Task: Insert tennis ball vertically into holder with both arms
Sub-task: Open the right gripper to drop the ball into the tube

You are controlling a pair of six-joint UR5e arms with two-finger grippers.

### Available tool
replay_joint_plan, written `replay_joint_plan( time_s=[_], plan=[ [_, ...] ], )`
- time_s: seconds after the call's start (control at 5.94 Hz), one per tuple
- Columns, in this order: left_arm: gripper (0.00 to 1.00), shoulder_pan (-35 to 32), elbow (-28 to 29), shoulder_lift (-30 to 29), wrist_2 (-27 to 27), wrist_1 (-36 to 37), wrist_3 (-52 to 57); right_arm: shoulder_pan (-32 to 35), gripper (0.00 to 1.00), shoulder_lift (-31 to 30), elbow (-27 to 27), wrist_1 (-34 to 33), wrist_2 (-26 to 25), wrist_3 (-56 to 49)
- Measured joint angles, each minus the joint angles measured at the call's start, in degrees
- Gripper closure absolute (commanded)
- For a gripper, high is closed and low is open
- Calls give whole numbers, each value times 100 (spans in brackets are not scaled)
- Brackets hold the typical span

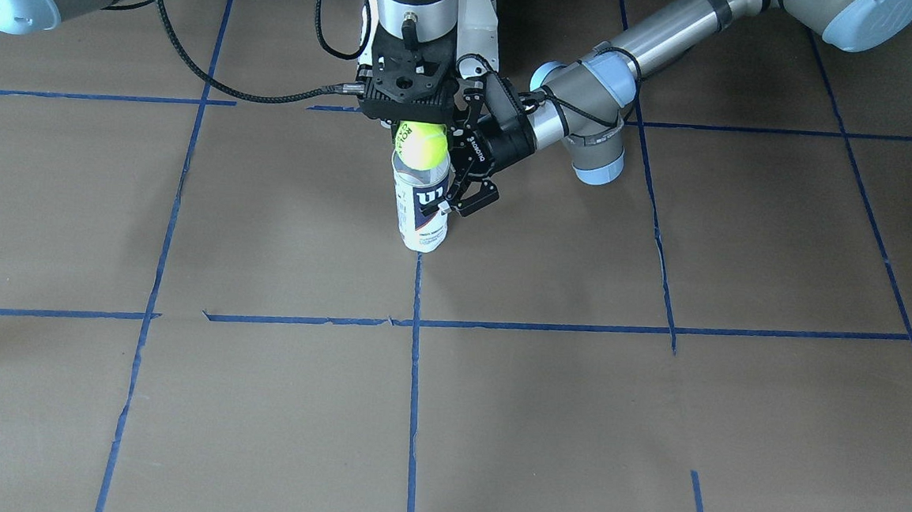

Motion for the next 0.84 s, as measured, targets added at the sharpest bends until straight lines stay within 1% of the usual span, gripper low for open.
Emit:
replay_joint_plan(
  time_s=[0.17, 0.84],
  plan=[
    [13, 0, 0, 0, 5, -4, -1, -3, 1, -4, 0, -3, -5, 0],
    [13, 0, 0, 0, 7, -5, -2, -39, 1, -11, 12, -5, -90, -9]
  ],
)
